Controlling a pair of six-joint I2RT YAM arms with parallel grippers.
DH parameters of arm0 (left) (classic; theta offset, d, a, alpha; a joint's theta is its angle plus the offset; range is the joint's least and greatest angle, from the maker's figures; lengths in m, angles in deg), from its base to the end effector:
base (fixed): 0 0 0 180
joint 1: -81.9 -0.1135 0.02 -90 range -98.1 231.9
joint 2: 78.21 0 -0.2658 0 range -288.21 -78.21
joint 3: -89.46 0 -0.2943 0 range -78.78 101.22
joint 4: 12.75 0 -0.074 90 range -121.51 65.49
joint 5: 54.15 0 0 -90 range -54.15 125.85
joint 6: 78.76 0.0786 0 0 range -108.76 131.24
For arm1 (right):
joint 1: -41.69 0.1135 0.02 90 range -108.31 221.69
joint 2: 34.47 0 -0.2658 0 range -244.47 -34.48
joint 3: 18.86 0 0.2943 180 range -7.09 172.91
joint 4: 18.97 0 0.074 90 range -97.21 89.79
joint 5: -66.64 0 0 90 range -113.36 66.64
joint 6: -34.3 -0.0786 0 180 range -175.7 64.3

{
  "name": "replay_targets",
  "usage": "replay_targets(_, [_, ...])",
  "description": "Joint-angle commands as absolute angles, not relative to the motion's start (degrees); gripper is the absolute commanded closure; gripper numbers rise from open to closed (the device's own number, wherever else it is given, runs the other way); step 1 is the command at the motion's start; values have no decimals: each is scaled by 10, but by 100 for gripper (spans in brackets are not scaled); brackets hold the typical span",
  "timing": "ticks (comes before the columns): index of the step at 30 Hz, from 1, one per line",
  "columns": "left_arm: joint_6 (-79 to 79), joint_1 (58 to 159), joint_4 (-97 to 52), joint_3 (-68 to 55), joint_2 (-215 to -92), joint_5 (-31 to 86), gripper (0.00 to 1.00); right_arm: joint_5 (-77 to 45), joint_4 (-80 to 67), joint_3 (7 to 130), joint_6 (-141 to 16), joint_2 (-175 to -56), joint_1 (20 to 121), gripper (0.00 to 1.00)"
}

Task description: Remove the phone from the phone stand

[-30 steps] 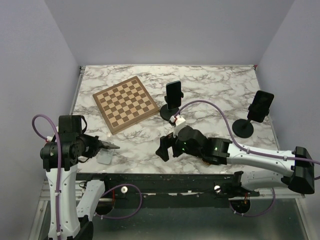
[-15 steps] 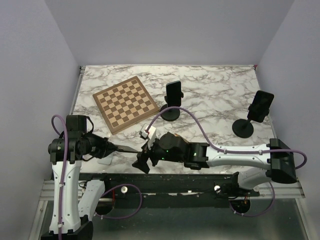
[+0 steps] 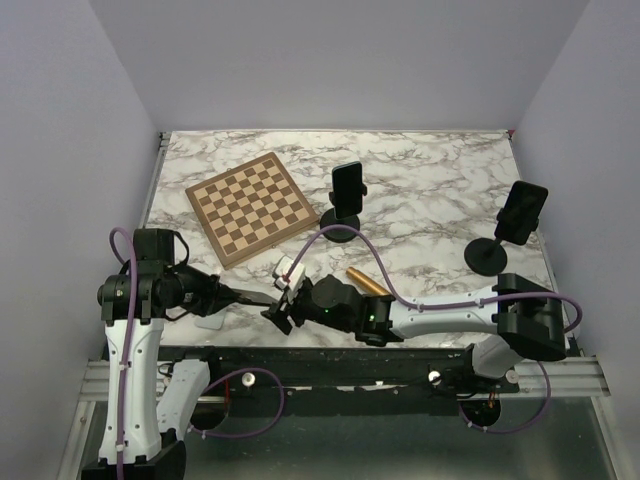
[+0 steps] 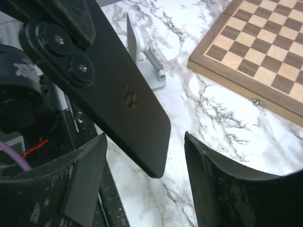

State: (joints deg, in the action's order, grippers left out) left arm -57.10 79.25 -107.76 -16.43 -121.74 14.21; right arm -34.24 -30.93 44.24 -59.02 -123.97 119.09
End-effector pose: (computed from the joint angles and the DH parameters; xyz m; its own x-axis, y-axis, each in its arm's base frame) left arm 0.1453 -0.0223 0.3136 -0.4404 -0.8852 0.1499 -0.7946 0.3067 -0.5239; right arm 0.1078 0.4142 0.2107 -0.1075 -0.2202 -0.9695 -0.9138 0.4060 0.0091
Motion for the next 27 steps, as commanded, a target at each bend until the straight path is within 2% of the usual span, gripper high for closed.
replay_targets(1, [-570,793,-1076,-147,-1216,104,100,-393,-368,440,-562,-1259,1191,31])
replay_targets(5, [-580,792,-1069,-156,-1214,87,100,-401,-419,416,-535,-1260,1191,40])
replay_targets(11, [-608,791,-1055,-167,-1207,59,100,-408,-445,416,-509,-1277,1191,42])
replay_targets(15, [-613,792,-1055,-167,-1208,54,100,-404,-458,408,-503,-1275,1191,49])
replay_targets(19, [-621,792,-1052,-174,-1205,55,100,-404,-461,402,-511,-1264,1190,68])
replay_targets(22, [-640,792,-1023,-200,-1196,38,100,-391,-451,400,-526,-1250,1191,89])
replay_targets(24, [-660,792,-980,-231,-1183,14,85,-391,-421,411,-539,-1244,1191,99])
replay_targets(27, [-686,791,-938,-251,-1162,24,42,-387,-402,405,-555,-1222,1191,99])
